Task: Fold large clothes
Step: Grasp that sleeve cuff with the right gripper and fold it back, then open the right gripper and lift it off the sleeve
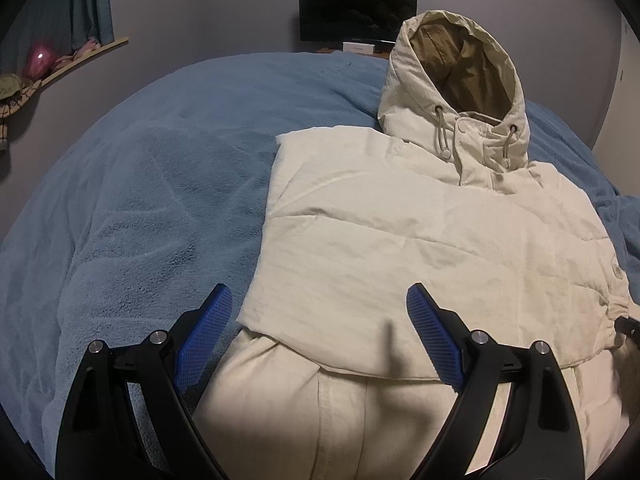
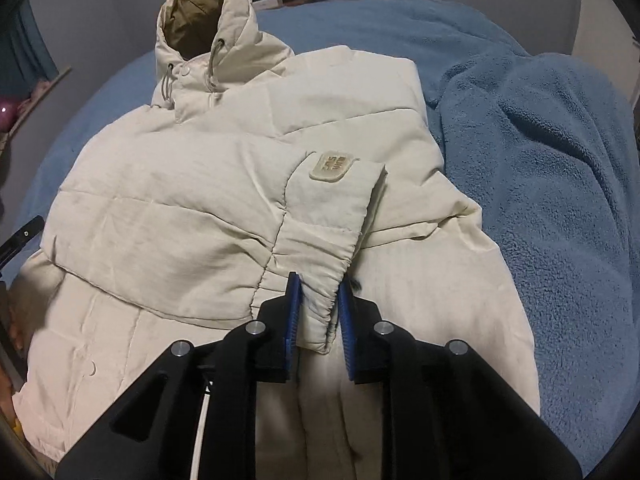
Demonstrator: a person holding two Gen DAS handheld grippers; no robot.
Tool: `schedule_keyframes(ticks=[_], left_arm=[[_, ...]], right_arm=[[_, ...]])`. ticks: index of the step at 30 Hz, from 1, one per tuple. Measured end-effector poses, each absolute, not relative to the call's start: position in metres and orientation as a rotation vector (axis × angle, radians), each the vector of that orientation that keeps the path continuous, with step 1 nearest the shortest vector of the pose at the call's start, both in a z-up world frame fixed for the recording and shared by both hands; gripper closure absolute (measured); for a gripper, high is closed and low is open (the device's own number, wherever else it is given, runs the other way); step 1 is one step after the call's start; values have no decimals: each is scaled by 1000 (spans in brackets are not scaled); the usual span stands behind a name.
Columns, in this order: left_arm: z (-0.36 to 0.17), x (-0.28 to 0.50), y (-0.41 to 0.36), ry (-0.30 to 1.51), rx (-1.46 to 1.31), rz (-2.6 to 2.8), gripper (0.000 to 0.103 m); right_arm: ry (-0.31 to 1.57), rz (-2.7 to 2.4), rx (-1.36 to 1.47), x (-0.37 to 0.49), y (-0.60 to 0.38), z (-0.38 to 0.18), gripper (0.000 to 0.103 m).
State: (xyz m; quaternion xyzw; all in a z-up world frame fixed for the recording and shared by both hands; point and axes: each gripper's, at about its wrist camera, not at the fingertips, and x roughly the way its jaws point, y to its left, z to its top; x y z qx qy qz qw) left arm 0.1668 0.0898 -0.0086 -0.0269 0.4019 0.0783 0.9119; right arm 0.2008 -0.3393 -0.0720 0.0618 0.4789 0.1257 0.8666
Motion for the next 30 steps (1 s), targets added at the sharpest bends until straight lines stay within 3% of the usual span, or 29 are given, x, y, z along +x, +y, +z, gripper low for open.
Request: schedule_keyframes(ticks=[1,2,3,10,11,19,30], left_arm=[[-9,166,89,832,-53,156,17],[-9,166,89,835,-52,153,17],[-9,165,89,842,-56,148,17],[22,179,83,899,15,20,17],[28,181,83,892,36,18,12],[64,232,81,851,10,-46,7],[-34,283,71,1010,31,-69,7]], right_arm=[[996,257,116,199,-338,-69,72],[990,256,106,198,-337,-68,57],[978,259,93,195,-336,-65,49],[863,278,-37,192,-334,-15,36],[842,276,-47,195,-335,-8,32],[771,317,-40,253,-316,31,28],[963,346,-61,308,-277,-61,28]])
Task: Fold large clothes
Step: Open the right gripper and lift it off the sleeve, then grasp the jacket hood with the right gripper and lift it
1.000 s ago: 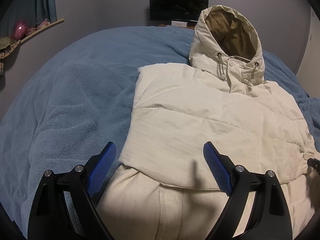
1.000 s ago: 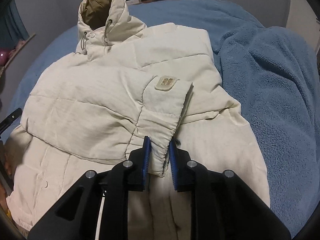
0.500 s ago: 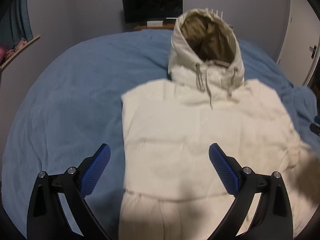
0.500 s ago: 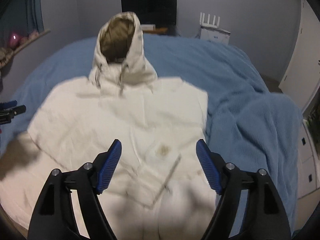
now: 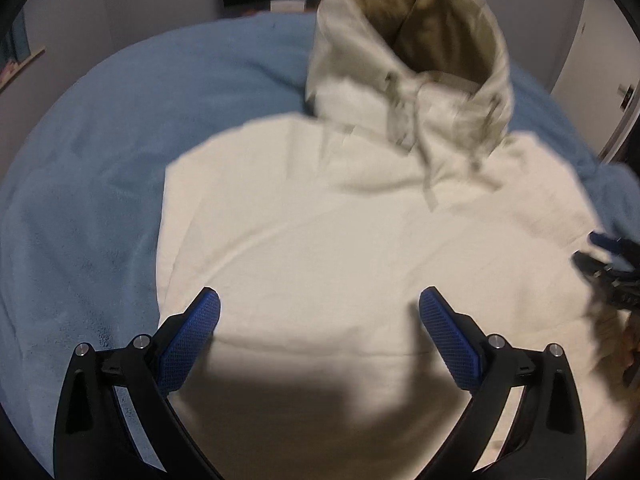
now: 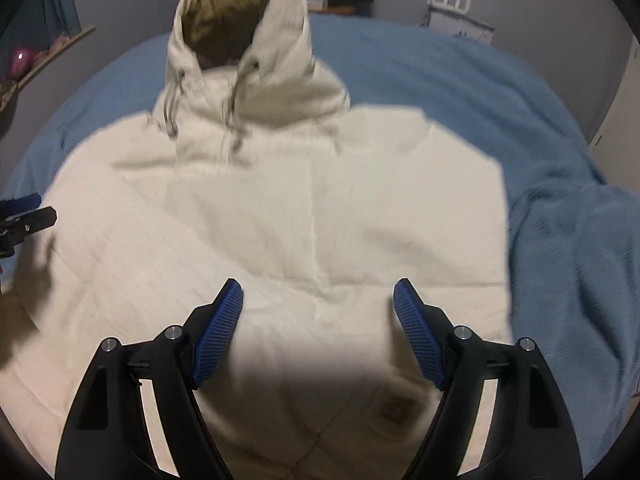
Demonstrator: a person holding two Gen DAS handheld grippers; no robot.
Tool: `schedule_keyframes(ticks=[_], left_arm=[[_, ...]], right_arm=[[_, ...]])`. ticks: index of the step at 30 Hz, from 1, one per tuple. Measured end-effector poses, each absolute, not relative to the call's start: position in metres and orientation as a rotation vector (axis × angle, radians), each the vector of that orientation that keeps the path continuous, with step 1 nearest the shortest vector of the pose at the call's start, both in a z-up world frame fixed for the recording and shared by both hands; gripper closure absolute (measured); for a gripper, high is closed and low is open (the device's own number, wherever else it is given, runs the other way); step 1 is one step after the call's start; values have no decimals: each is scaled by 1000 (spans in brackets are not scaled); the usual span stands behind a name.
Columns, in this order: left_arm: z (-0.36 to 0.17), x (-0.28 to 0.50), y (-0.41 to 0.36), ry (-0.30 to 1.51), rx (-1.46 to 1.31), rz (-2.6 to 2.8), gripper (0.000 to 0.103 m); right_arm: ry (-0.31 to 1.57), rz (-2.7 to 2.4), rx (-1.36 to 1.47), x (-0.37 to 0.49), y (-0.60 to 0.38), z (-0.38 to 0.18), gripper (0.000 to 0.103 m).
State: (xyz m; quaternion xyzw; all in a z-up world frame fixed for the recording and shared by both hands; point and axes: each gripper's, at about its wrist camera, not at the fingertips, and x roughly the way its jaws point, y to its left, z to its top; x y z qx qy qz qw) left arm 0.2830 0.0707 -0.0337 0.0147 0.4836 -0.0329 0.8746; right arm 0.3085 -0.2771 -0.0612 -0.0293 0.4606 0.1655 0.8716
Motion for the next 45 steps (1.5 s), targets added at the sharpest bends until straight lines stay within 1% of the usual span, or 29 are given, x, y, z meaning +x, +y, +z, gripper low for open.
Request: schedule_keyframes(ticks=[3,8,11,14,19,20,21,23,25,27,31,36,39,45], left_arm=[[-39,282,76,1015,30,-78,7],[-17,283,81,930,-6,-78,7],[-15,284,84,902,-52,-91,7],[-17,282,83,880,-37,-80,7],[-27,284,80,890,2,-76,7],[-27,285,81,891,2,-74,7],[-27,285,83,891,0,-73,7],[-26,286,85,887,-3,-73,7],[-21,285,85,869,8,-67,7],[-15,284,85,844,13,-66,7],[4,286,83,775,28,-62,7],[24,298,76,698,46,-56,7],[21,308,66,682,94,-53,7],[-2,325,35,687,287,-13,7]], right_arm=[[964,350,-57,312,-276,-62,28],[861,362,-44,339,-263,-22,28],[787,360,-23,372,-245,5,28],[714,348,-1,414,-226,28,28],[673,298,25,460,-207,33,29],[679,295,30,466,-206,31,30],[688,297,32,471,-205,27,52],[696,306,29,474,-206,22,85],[666,357,68,463,-215,21,92],[621,389,27,443,-216,25,95],[536,440,-112,388,-215,25,95],[516,503,-211,339,-220,4,95],[538,529,-226,327,-221,-14,95],[584,590,-263,321,-214,-32,96]])
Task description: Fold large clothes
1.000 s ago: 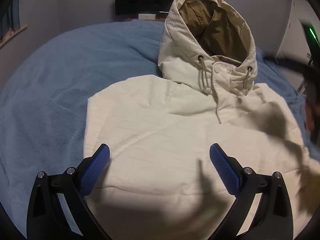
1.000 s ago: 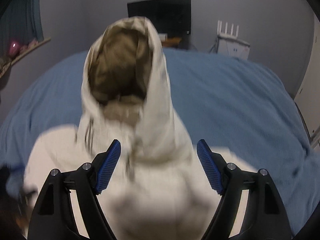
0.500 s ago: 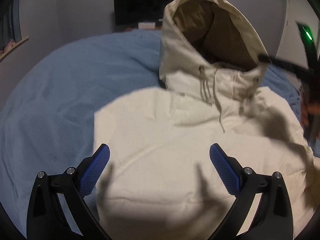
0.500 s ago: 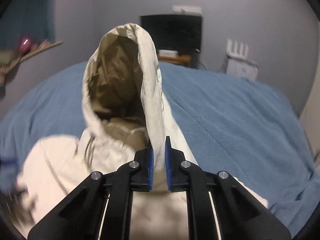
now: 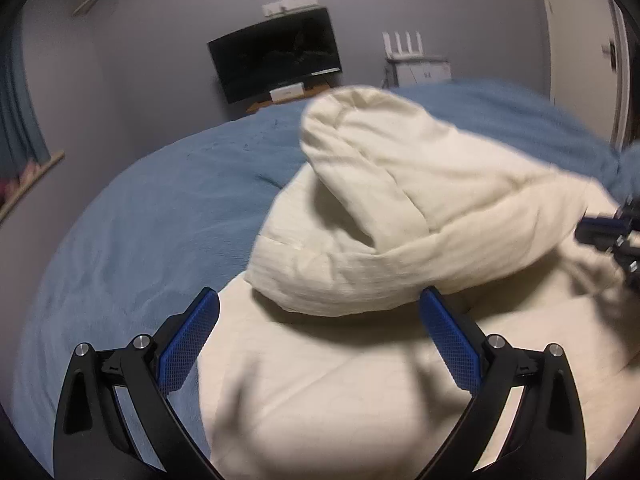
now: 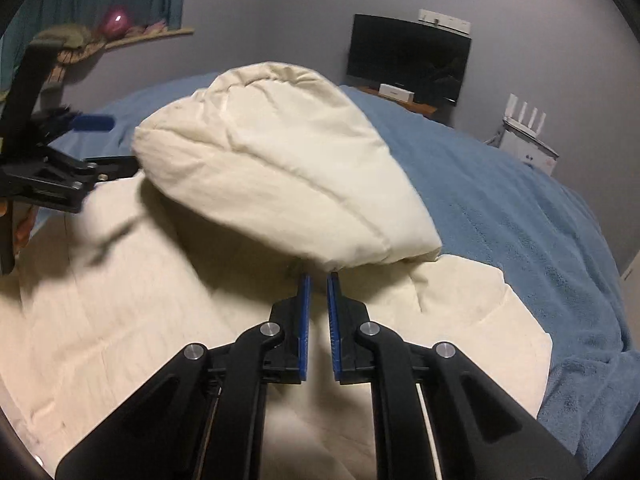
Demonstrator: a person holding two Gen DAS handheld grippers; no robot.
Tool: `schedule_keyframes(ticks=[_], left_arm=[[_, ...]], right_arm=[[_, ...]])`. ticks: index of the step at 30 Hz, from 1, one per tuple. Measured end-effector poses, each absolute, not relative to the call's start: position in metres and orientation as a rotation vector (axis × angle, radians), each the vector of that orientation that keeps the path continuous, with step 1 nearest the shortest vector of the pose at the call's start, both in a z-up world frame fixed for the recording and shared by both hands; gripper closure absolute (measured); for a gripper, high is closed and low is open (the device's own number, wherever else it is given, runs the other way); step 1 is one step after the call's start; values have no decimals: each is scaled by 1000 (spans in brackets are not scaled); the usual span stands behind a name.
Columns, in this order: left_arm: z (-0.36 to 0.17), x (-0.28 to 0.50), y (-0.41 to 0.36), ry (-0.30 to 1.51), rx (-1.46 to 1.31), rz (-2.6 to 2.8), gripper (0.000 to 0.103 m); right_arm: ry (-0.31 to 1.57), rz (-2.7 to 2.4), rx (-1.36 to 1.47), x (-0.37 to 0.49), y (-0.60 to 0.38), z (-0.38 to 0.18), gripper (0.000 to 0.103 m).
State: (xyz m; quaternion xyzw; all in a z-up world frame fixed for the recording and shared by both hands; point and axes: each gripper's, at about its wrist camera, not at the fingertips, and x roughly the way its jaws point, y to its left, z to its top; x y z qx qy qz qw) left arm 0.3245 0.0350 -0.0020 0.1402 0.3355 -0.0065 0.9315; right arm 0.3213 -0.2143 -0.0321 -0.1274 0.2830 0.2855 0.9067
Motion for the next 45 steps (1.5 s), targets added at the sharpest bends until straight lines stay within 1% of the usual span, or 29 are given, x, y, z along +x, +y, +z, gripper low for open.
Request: schedule_keyframes(ticks=[1,2,3,4,6,7,8,9,11,13,14,15,20,22,24,32,35,37,38,39,40,41,42,45], left_arm=[[-7,328,30,694,310,-16,7],[-10,330,28,700,327,-18,10],[-16,335,22,712,363,-16,16],[-21,339,17,728,388,-17,21],[-31,345,13,744,427,-11,44],[-34,346,11,745,444,3,48],[-34,346,11,741,452,15,65],[-34,348,13,741,448,24,86],[-31,348,22,746,403,24,94],[-23,342,33,731,347,21,96],[-20,339,37,728,332,19,97],[-14,334,41,722,306,7,97],[21,304,54,672,198,-66,98],[40,289,61,653,136,-116,98],[43,280,56,654,146,-137,98],[0,287,41,772,296,-135,98],[-8,287,42,778,310,-148,97],[-12,288,45,786,315,-154,94],[-12,288,47,793,313,-163,87],[-14,287,49,802,311,-181,71],[-14,285,50,805,310,-198,58],[-13,282,50,798,313,-220,33],[-10,274,50,770,329,-264,21],[5,262,49,736,306,-339,22]], right_arm=[[582,592,-271,321,-213,-32,96],[581,593,-275,321,-212,-31,96],[577,593,-276,320,-211,-31,96],[574,588,-273,317,-213,-32,96],[582,577,-252,319,-216,-33,96],[587,573,-237,320,-218,-33,96],[590,568,-226,319,-220,-33,96],[591,569,-202,320,-224,-31,96],[599,566,-170,322,-229,-26,95],[640,560,-122,325,-237,-21,82],[651,559,-104,326,-240,-21,60],[650,560,-78,327,-246,-18,46],[602,590,-29,323,-260,-9,46],[586,620,34,323,-265,-3,46],[582,634,81,326,-268,1,46],[618,619,98,352,-242,-3,46],[705,639,66,371,-225,-20,46],[754,645,40,380,-218,-31,46],[783,650,25,384,-213,-38,46],[799,650,15,385,-212,-43,46],[814,649,3,386,-209,-48,46],[819,645,-12,387,-208,-52,46],[821,641,-20,387,-207,-54,46],[825,636,-27,387,-207,-59,46]])
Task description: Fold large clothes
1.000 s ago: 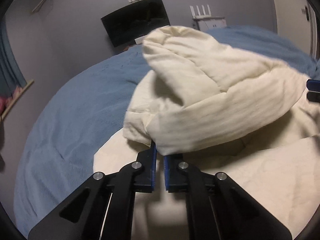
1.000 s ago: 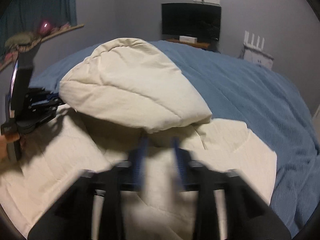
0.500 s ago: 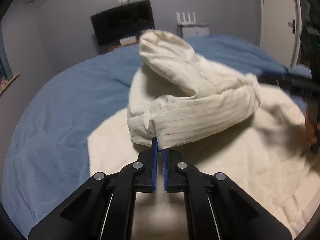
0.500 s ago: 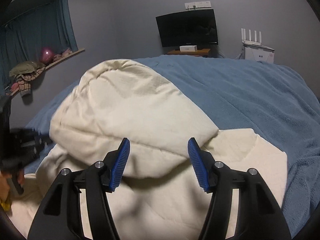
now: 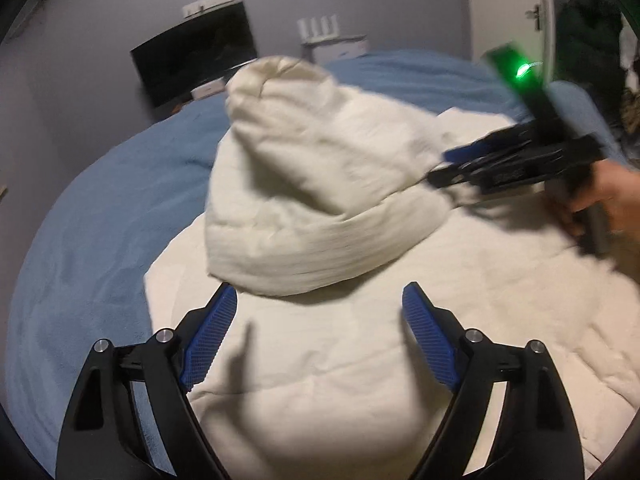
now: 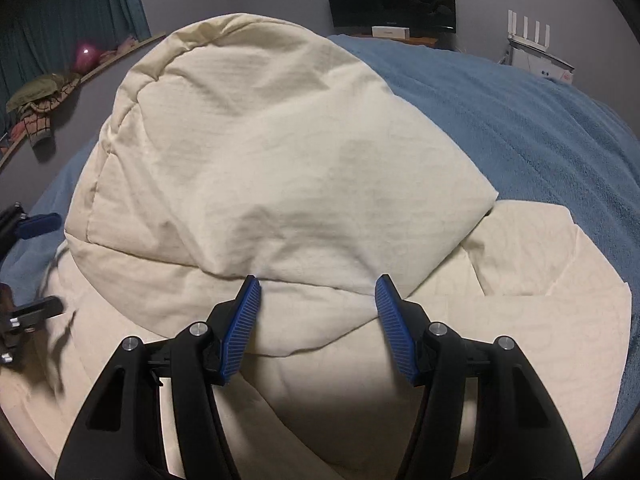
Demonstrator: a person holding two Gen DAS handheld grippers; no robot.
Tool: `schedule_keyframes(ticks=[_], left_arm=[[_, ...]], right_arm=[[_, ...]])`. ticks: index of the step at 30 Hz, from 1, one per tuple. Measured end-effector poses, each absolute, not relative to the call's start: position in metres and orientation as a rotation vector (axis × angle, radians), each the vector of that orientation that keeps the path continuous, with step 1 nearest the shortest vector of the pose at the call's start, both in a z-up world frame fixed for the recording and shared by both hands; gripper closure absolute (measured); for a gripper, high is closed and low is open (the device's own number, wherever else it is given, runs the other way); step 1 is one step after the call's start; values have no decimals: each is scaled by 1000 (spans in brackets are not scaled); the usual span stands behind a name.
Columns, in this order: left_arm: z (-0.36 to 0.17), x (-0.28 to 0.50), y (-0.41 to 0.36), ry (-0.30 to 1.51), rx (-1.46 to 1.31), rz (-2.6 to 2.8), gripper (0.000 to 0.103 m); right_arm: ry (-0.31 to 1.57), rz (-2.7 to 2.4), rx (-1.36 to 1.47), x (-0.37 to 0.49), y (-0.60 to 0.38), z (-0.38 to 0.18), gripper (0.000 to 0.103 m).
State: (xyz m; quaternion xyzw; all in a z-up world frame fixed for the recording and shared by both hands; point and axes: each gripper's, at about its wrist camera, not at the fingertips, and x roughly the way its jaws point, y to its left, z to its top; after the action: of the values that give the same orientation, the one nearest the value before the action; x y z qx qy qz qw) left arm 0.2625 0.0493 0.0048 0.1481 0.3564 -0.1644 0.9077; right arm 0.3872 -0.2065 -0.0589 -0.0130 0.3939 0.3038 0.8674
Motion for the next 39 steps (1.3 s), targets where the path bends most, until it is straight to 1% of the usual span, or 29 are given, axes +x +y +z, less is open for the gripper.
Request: schedule_keyframes(ticks=[3,5,6,7,8,9,13,15,17,18,20,22,26,31,34,37,39], left_arm=[[21,270,46,712,222,-364,23],[31,283,37,688,232,-345,25],[34,293,31,679,242,-327,32],[36,301,27,674,247,-315,35],[39,311,24,668,252,-299,41],[41,324,20,658,255,-281,44],[50,366,20,616,225,-201,43],[46,390,25,656,211,-161,43],[33,405,33,719,212,-117,47],[22,413,39,766,200,-105,47],[-1,424,52,851,155,-98,47],[-20,428,59,902,151,-81,43],[-42,427,62,932,165,-60,39],[-23,408,58,874,196,-63,38],[-8,378,58,833,187,-130,31],[-5,351,56,842,175,-193,30],[-16,341,56,872,175,-193,30]], right_arm=[[829,635,-26,389,-206,-62,46],[833,632,-28,388,-206,-65,46],[831,628,-32,386,-204,-66,46],[829,625,-37,386,-204,-67,46],[826,624,-40,379,-204,-69,46],[823,622,-44,378,-203,-69,46],[815,619,-50,364,-200,-74,46],[813,616,-60,363,-198,-74,46],[812,614,-71,360,-196,-76,46],[813,612,-75,363,-195,-75,46],[816,612,-86,361,-192,-77,46],[818,610,-104,358,-188,-79,46],[820,606,-137,354,-181,-82,46],[816,604,-132,350,-181,-83,46],[817,607,-124,350,-182,-83,46],[816,607,-121,349,-182,-83,46],[814,607,-118,349,-181,-83,46]])
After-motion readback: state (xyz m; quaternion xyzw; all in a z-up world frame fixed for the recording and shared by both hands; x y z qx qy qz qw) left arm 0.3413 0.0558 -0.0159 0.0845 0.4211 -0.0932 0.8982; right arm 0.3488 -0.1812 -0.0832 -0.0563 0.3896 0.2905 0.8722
